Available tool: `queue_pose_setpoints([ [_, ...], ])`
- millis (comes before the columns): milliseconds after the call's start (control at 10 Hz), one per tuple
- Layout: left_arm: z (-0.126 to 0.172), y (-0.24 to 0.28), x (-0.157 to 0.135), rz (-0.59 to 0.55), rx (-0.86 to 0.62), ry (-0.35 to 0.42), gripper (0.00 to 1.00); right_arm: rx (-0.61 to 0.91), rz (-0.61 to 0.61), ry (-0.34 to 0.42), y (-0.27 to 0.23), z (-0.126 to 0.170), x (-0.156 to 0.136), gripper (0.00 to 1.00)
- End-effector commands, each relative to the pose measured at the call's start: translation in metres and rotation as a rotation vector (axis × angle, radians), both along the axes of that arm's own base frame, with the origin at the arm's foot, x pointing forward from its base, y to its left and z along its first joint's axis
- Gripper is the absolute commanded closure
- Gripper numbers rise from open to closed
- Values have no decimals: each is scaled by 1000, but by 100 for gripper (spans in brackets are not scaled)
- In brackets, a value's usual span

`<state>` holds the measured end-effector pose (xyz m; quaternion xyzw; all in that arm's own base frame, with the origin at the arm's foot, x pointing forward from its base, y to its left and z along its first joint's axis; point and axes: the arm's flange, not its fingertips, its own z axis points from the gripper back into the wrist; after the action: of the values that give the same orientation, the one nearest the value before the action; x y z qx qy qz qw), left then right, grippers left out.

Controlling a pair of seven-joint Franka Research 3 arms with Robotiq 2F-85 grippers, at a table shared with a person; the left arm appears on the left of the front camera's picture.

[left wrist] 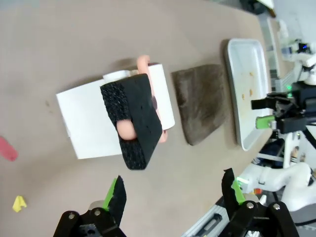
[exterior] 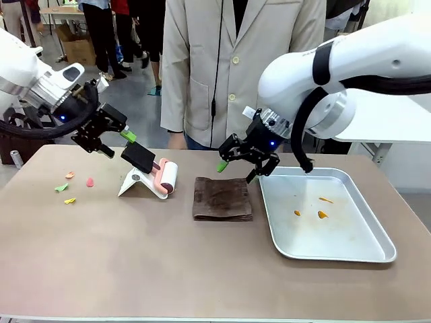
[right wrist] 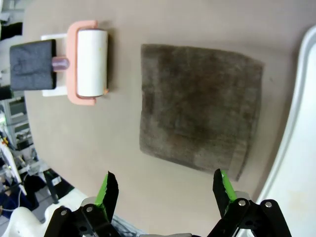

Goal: Clean the surface of the table.
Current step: Hold the Lint Roller with your left hand and the towel with your right hand.

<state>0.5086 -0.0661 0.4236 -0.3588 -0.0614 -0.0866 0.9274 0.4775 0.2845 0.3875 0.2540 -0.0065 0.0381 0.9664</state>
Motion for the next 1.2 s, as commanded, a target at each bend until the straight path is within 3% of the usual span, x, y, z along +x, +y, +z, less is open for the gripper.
queue_pose_setpoints([
  [0,-9,-10,15,50,12,40,0,-39,-11,3,17,-5,12,0],
  [400,-24,2,29,111,50,72,0,-36,-6,40,26,-15,18,0],
  [800,-43,16,47,54,-30,58,0,-73,-37,65,34,-31,26,0],
  [1100,-47,16,48,37,-73,57,0,-225,-101,53,46,-39,32,0],
])
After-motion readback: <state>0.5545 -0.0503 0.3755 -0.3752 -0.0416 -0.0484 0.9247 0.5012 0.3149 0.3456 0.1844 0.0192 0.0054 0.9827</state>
